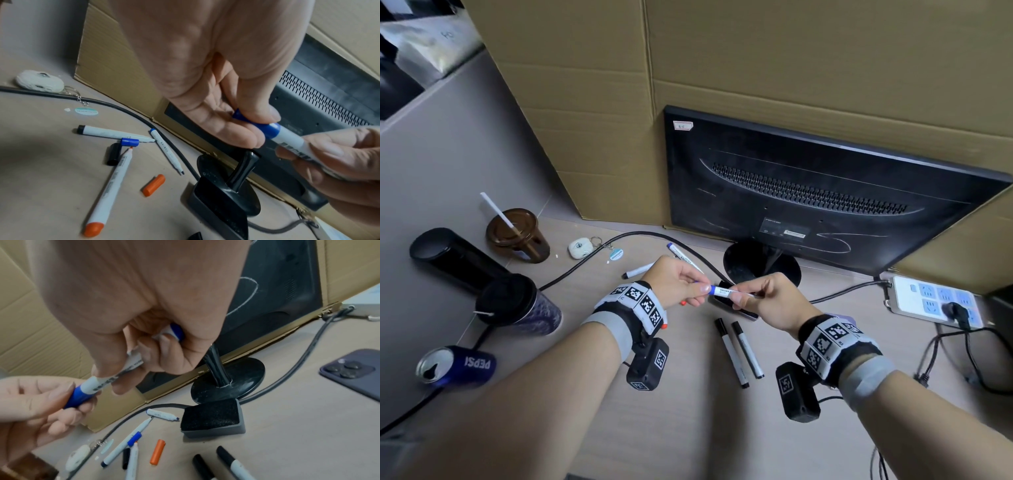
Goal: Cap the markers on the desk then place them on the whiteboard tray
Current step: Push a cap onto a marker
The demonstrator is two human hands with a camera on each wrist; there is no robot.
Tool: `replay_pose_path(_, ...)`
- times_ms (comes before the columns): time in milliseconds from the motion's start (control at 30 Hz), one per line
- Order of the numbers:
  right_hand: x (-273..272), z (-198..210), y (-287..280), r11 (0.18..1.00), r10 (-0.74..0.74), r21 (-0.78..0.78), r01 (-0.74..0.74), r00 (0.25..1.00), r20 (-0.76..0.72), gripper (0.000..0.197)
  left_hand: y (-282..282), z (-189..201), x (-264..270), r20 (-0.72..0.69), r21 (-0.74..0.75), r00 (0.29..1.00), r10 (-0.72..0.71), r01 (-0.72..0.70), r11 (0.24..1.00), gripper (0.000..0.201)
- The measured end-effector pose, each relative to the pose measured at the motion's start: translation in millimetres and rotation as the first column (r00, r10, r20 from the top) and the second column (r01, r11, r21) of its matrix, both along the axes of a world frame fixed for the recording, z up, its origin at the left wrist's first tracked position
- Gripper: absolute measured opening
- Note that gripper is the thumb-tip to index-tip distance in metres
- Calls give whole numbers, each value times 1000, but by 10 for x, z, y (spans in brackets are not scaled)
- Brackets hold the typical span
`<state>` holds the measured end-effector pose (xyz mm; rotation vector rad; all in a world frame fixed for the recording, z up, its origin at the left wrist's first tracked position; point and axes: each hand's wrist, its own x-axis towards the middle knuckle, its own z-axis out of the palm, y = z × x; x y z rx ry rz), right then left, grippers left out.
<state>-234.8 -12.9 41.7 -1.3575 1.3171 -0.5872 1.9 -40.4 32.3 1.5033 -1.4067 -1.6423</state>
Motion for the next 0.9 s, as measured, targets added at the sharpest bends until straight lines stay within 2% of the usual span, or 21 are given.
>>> replay_pose_path(100,3,28,3,1000,-18,-18,18,1000,13,15,-30,-6,-3,7,-3,1000,10,-10,1000,13)
replay_pose_path(233,54,38,33,999,-37,41,35,998,57,18,-43,17,37,-6,12,1000,-20,20,1000,16)
replay_pose_path(367,142,-10,53,997,-14,74,15,1000,-20,18,8,-33,97,4,44,1000,-7,7,999,17)
replay_pose_path(533,142,-11,47,992,-56,116,57,998,-16,16,0,-90,180,-11,64,1000,13,-12,998,12)
replay_pose_path(600,121,-21,40,989,-65,132,70,997,-44,15,-8,-108,233,0,77,998,62,-62,995,12)
replay_pose_path(700,79,-76,40,978,-147,138,156,986,-73,15,-13,-326,393,201,15,969,143,-149,989,10)
replay_pose_path(767,70,-155,62,968,-201,144,206,978,-45,14,46,-474,488,345,-12,932,109,-112,994,9)
replay_pose_path(800,77,-210,76,965,-209,152,212,977,-34,11,95,-545,497,373,-3,924,83,-88,996,9)
replay_pose_path(900,112,-402,121,966,-190,173,194,981,-42,9,240,-757,440,339,24,938,69,-82,996,10)
